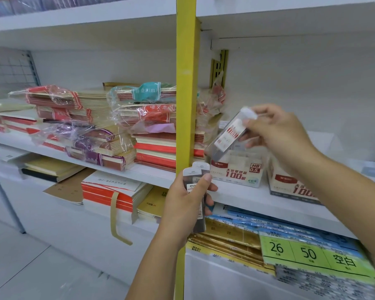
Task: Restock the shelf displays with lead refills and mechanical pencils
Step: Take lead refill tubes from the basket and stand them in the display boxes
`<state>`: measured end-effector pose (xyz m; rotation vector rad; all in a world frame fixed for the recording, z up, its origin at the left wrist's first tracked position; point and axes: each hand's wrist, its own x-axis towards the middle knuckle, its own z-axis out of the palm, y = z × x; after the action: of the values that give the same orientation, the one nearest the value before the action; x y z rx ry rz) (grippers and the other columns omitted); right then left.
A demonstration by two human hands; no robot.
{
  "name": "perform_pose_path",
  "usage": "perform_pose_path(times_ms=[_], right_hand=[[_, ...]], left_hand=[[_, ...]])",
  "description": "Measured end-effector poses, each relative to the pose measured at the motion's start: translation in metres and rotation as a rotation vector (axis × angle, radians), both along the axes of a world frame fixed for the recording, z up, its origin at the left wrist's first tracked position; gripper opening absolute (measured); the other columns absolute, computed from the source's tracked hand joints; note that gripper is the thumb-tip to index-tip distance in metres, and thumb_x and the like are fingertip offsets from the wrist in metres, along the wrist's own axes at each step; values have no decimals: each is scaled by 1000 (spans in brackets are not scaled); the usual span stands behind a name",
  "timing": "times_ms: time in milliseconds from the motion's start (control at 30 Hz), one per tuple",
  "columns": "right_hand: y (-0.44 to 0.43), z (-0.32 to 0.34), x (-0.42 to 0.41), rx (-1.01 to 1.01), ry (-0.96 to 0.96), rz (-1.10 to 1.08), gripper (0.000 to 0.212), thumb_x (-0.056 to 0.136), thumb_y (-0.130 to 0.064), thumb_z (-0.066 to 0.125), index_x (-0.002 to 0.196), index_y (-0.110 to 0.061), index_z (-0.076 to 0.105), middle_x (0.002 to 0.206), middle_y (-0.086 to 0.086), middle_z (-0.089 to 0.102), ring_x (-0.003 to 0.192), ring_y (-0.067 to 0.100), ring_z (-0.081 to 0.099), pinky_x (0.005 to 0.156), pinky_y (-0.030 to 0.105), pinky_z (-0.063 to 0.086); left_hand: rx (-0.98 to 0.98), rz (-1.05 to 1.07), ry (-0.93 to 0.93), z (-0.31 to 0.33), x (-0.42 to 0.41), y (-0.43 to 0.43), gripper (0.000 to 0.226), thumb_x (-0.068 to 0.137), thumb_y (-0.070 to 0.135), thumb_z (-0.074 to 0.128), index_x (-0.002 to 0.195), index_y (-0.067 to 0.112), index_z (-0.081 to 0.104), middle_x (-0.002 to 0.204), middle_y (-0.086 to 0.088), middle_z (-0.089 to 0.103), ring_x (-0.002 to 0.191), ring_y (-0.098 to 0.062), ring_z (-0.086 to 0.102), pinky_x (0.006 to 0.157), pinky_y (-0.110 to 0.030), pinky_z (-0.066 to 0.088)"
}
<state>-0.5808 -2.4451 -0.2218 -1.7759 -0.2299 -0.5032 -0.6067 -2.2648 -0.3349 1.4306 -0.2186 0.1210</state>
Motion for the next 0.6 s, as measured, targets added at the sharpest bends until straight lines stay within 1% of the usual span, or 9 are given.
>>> perform_pose_path(times_ms=[67, 167, 200, 267, 333, 400, 433, 500, 600], right_hand=[[-11, 10, 10, -120, -135, -111, 11, 94, -16, 62, 99, -25, 59, 86, 0, 75, 72, 11, 72, 58, 20, 56], [-14, 14, 24, -367, -259, -140, 20, 94, -16, 62, 93, -35, 56, 90, -5, 71, 76, 8, 69, 62, 21, 57], [-12, 13, 28, -439, -274, -138, 20, 93, -17, 63, 93, -36, 56, 91, -6, 70, 78, 9, 69, 65, 24, 58], [-9, 10, 37, -570, -292, -142, 18, 92, -18, 64, 97, -33, 57, 90, -6, 69, 79, 12, 67, 73, 33, 58], [-5, 6, 45, -671, -304, -147, 16, 91, -18, 64, 101, -30, 60, 88, -5, 68, 79, 14, 66, 76, 39, 56], [-3, 5, 53, -738, -316, -153, 14, 91, -19, 63, 103, -26, 61, 89, -3, 67, 79, 14, 64, 75, 40, 55], [-2, 5, 57, -762, -321, -160, 15, 90, -19, 64, 103, -25, 62, 90, -3, 67, 79, 14, 63, 75, 39, 54], [-2, 6, 65, -768, -302, -160, 16, 90, -19, 65, 102, -28, 60, 90, -5, 65, 79, 10, 63, 71, 31, 54], [-5, 7, 73, -683, -199, -134, 24, 87, -18, 71, 100, -29, 54, 84, -3, 64, 67, 9, 65, 61, 25, 55]], left_hand=[[21, 19, 4, -2, 3, 3, 21, 95, 42, 60, 102, 22, 61, 65, 7, 67, 51, -7, 59, 51, -17, 50], [33, 23, -1, -4, 8, 6, 23, 94, 45, 59, 100, 23, 59, 63, 8, 64, 51, -8, 59, 50, -17, 50], [41, 22, 0, -5, 9, 7, 24, 94, 47, 58, 101, 23, 59, 62, 9, 64, 50, -8, 59, 50, -17, 49], [61, 11, 7, -6, 11, 8, 26, 95, 49, 56, 100, 24, 58, 61, 9, 63, 49, -8, 59, 50, -17, 49], [78, -6, 34, -8, 13, 9, 21, 98, 46, 56, 100, 25, 58, 60, 7, 63, 49, -9, 59, 49, -17, 49], [59, -35, 70, -9, 15, 11, 8, 100, 34, 54, 100, 27, 59, 63, 3, 64, 51, -11, 60, 51, -19, 50], [51, -50, 75, -9, 16, 11, 8, 100, 29, 52, 100, 29, 60, 66, 2, 65, 54, -12, 61, 53, -20, 51], [57, -63, 56, -9, 17, 13, 14, 102, 26, 49, 101, 34, 60, 74, 2, 69, 61, -12, 65, 60, -23, 55], [30, -83, 8, -9, 15, 14, 18, 104, 26, 51, 109, 40, 59, 91, 10, 74, 79, -8, 72, 70, -23, 59]])
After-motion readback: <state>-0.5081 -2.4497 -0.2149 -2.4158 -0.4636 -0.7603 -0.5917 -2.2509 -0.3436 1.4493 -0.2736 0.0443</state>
